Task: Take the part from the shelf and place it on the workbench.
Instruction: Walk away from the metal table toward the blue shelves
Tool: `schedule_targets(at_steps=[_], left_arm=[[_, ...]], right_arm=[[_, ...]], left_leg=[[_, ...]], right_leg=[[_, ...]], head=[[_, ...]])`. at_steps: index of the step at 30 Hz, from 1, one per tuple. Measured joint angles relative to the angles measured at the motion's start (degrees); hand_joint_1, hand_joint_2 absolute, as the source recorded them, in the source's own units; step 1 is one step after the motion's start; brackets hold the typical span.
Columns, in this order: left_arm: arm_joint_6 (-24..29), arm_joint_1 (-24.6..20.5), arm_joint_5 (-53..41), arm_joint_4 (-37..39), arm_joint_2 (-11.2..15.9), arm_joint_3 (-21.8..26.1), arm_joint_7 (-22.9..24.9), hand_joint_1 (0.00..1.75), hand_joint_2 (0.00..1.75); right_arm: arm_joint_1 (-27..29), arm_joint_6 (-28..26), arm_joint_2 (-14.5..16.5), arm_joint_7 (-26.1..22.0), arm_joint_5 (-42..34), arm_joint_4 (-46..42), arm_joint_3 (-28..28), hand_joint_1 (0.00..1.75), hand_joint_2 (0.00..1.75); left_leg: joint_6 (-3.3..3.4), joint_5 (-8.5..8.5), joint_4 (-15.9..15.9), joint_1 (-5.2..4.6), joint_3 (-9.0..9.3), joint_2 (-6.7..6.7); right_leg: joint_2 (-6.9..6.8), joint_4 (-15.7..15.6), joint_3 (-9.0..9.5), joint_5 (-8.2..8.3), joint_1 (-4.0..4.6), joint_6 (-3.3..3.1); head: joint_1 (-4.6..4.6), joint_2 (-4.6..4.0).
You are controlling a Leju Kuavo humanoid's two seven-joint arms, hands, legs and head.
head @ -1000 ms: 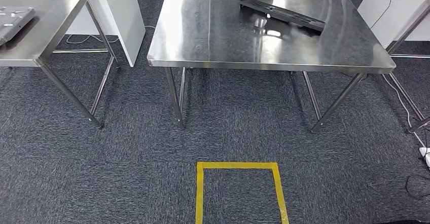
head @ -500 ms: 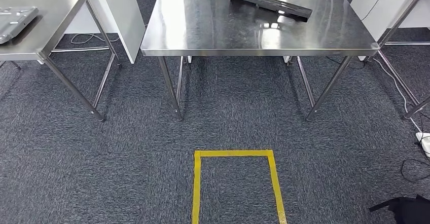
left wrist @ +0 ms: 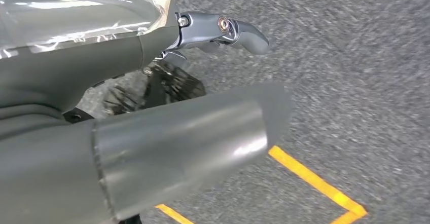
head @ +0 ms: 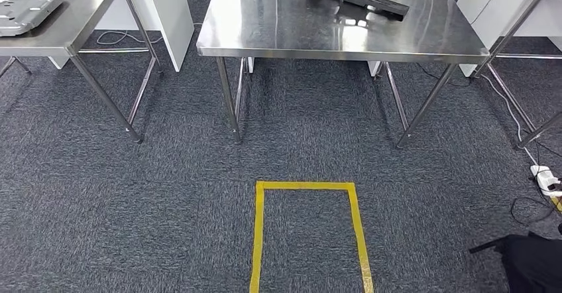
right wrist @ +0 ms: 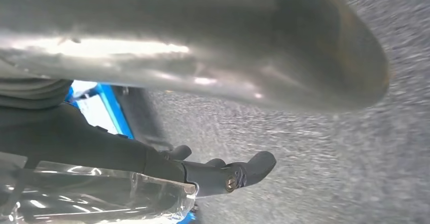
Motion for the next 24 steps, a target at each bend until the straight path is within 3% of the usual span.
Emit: schedule_targets(at_steps=[2, 3, 5, 6, 8, 9, 10, 12, 13, 14, 15, 17, 19, 20, 22, 24], left_arm=[[0.0, -0.2, -0.1, 0.0, -0.1, 0.0, 0.1, 0.00, 0.00], [0.1, -0.4, -0.1, 0.0, -0.1, -0.1, 0.2, 0.00, 0.00], [0.2, -0.7, -0.4, 0.0, -0.2, -0.3, 0.5, 0.00, 0.00], [0.3, -0.8, -0.5, 0.0, -0.2, -0.4, 0.6, 0.00, 0.00], [0.6, -0.9, -0.7, 0.0, -0.2, -0.6, 0.9, 0.00, 0.00], [0.6, -0.9, -0.7, 0.0, -0.2, -0.7, 0.9, 0.00, 0.00], [0.7, -0.9, -0.7, 0.0, -0.3, -0.8, 0.9, 0.00, 0.00], [0.7, -0.9, -0.7, 0.0, -0.3, -1.0, 1.0, 0.00, 0.00], [0.7, -0.9, -0.7, 0.0, -0.3, -1.0, 1.0, 0.00, 0.00], [0.7, -0.9, -0.7, 0.0, -0.3, -1.1, 1.0, 0.00, 0.00], [0.7, -1.0, -0.7, 0.0, -0.3, -1.1, 1.0, 0.00, 0.00], [0.6, -1.1, -0.7, 0.0, -0.3, -1.1, 1.0, 0.00, 0.00], [0.6, -1.5, -0.7, 0.0, -0.3, -1.2, 1.0, 0.00, 0.00], [0.6, -1.6, -0.7, 0.0, -0.3, -1.2, 1.0, 0.00, 0.00], [0.5, -1.8, -0.8, 0.0, -0.3, -1.3, 1.3, 0.00, 0.00], [0.6, -1.8, -0.8, 0.0, -0.4, -1.3, 1.6, 0.00, 0.00]], right_arm=[[-0.1, 0.0, -0.1, -0.2, -0.2, 0.0, -0.2, 0.00, 0.00], [-0.2, 0.0, -0.2, -0.2, -0.2, 0.0, -0.3, 0.00, 0.00], [-0.4, -0.1, -0.2, -0.3, -0.4, 0.0, -0.7, 0.00, 0.00], [-0.4, -0.1, -0.2, -0.3, -0.5, 0.0, -0.9, 0.00, 0.00], [-0.3, -0.2, -0.2, -0.3, -0.7, 0.1, -1.3, 0.00, 0.00], [-0.2, -0.2, -0.2, -0.3, -0.8, 0.1, -1.5, 0.00, 0.00], [-0.2, -0.2, -0.2, -0.3, -0.9, 0.1, -1.7, 0.00, 0.00], [-0.2, -0.2, -0.2, -0.2, -1.0, 0.1, -1.8, 0.00, 0.00], [-0.1, -0.2, -0.2, -0.2, -1.0, 0.1, -1.9, 0.00, 0.00], [-0.1, -0.2, -0.2, -0.2, -1.0, 0.1, -1.9, 0.00, 0.00], [-0.1, -0.2, -0.2, -0.2, -1.0, 0.1, -2.0, 0.00, 0.00], [-0.2, -0.2, -0.2, -0.2, -1.0, 0.1, -2.0, 0.00, 0.00], [-0.2, -0.2, -0.1, -0.2, -1.0, 0.1, -2.1, 0.00, 0.00], [-0.3, -0.2, 0.0, -0.2, -1.1, 0.1, -2.2, 0.00, 0.00], [-0.3, -0.2, 0.0, -0.2, -1.1, 0.1, -2.4, 0.00, 0.00], [-0.2, -0.3, 0.1, -0.2, -1.1, 0.1, -2.6, 0.00, 0.00]], left_leg=[[-0.61, 1.30, 0.7, 0.15, -1.82, 0.06], [-0.96, 1.79, 1.3, 0.14, -2.65, 0.04], [-1.72, 2.88, 2.1, 0.13, -3.87, 0.02], [-2.14, 3.50, 2.2, 0.20, -4.21, 0.05], [-2.94, 3.40, 2.5, 0.60, -4.84, -0.15], [-3.35, 1.50, 3.8, 0.75, -5.40, -0.30], [-3.69, -1.46, 6.2, 0.90, -6.15, -0.44], [-4.24, -7.77, 13.6, 0.98, -7.72, -0.51], [-4.34, -9.09, 17.1, 0.99, -8.07, -0.51], [-4.33, -8.99, 19.3, 0.99, -7.81, -0.51], [-4.21, -7.73, 19.5, 0.99, -6.58, -0.52], [-3.71, -5.33, 13.9, 0.96, -0.89, -0.66], [-3.00, -6.16, 5.3, 0.69, 5.52, -0.96], [-2.62, -6.94, 2.7, 0.47, 7.14, -1.08], [-1.72, -6.81, 1.4, 0.04, 7.24, -1.05], [-0.64, -5.40, 1.1, 0.04, 6.00, -0.71]], right_leg=[[0.02, -6.4, 5.74, 2.32, -0.40, 1.16], [0.06, -11.4, 9.28, 2.17, -0.46, 1.15], [0.14, -18.1, 13.27, 0.66, -0.34, 0.17], [0.15, -19.2, 13.51, 0.31, -0.14, -0.47], [-0.03, -18.9, 12.28, 1.17, -0.14, -1.94], [-0.18, -18.9, 11.57, 1.89, -0.18, -2.66], [-0.31, -18.9, 10.76, 2.68, -0.21, -3.25], [-0.47, -18.8, 8.92, 4.25, 0.06, -3.74], [-0.50, -18.6, 8.00, 5.00, 0.18, -3.74], [-0.52, -18.4, 7.02, 5.70, 0.26, -3.67], [-0.52, -18.0, 5.99, 6.32, 0.31, -3.55], [-0.48, -17.1, 4.04, 7.36, 0.33, -3.23], [-0.51, -16.5, 2.83, 8.28, 0.45, -2.66], [-0.59, -16.5, 2.59, 8.78, 0.47, -2.31], [-0.73, -16.6, 2.22, 9.88, 0.39, -1.52], [-0.57, -15.6, 1.42, 8.94, 0.25, -1.23]], head=[[0.03, 0.00], [0.13, 0.00], [0.15, 0.00], [0.13, 0.00], [0.03, -0.01], [-0.11, -0.01], [-0.26, -0.01], [-0.53, -0.01], [-0.56, 0.00], [-0.57, 0.00], [-0.60, 0.00], [-0.62, 0.00], [-0.60, 0.00], [-0.60, 0.00], [-0.59, 0.00], [-0.69, 0.00]])
